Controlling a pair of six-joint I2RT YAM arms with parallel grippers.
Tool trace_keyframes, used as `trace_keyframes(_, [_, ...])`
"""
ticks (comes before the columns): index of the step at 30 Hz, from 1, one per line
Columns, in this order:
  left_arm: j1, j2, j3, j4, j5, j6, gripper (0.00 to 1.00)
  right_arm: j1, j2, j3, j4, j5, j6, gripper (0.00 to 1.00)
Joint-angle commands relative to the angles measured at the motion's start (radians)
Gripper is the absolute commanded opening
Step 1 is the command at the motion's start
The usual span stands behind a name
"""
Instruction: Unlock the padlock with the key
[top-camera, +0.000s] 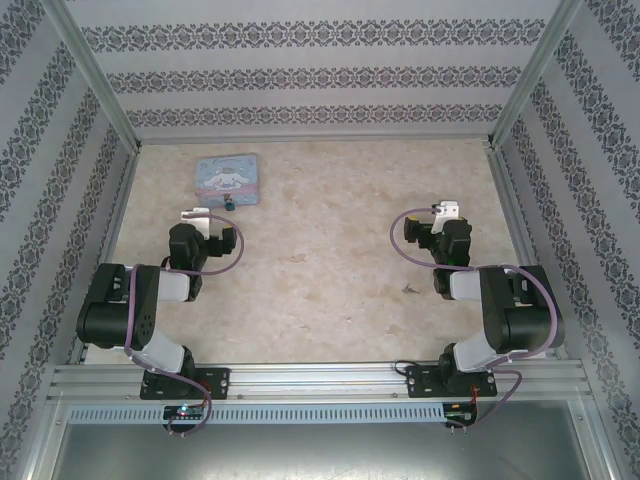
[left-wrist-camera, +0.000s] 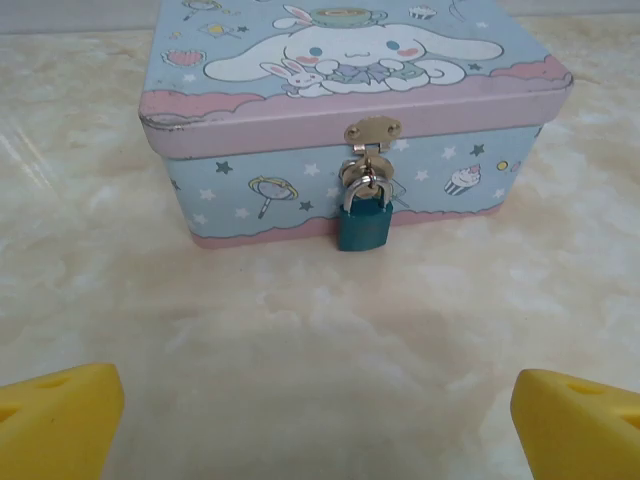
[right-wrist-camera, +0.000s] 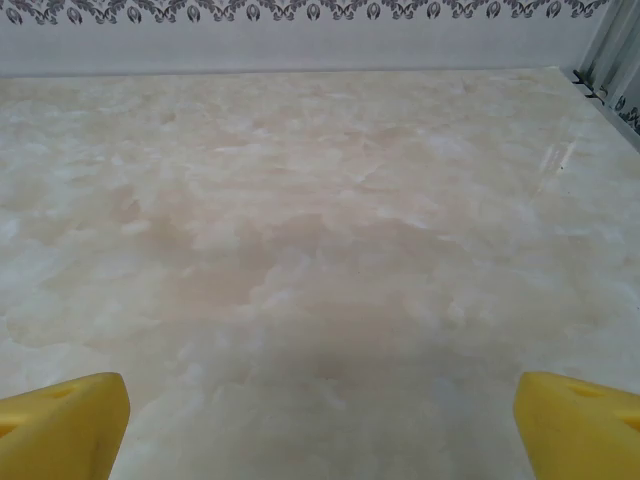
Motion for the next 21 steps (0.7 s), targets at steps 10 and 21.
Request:
trace_keyframes(10, [0.004,0.004,0.028,-0.024,-0.032,-0.006,1.0,-0.007,-0.01,0.003,0.036,-0.017,-0.006,0.98])
trace_keyframes(21, [0.005,0.004,0.028,-0.025,-0.029,-0.007,1.0,-0.024,-0.004,0.008,0.029,-0.044,0.013,0.98])
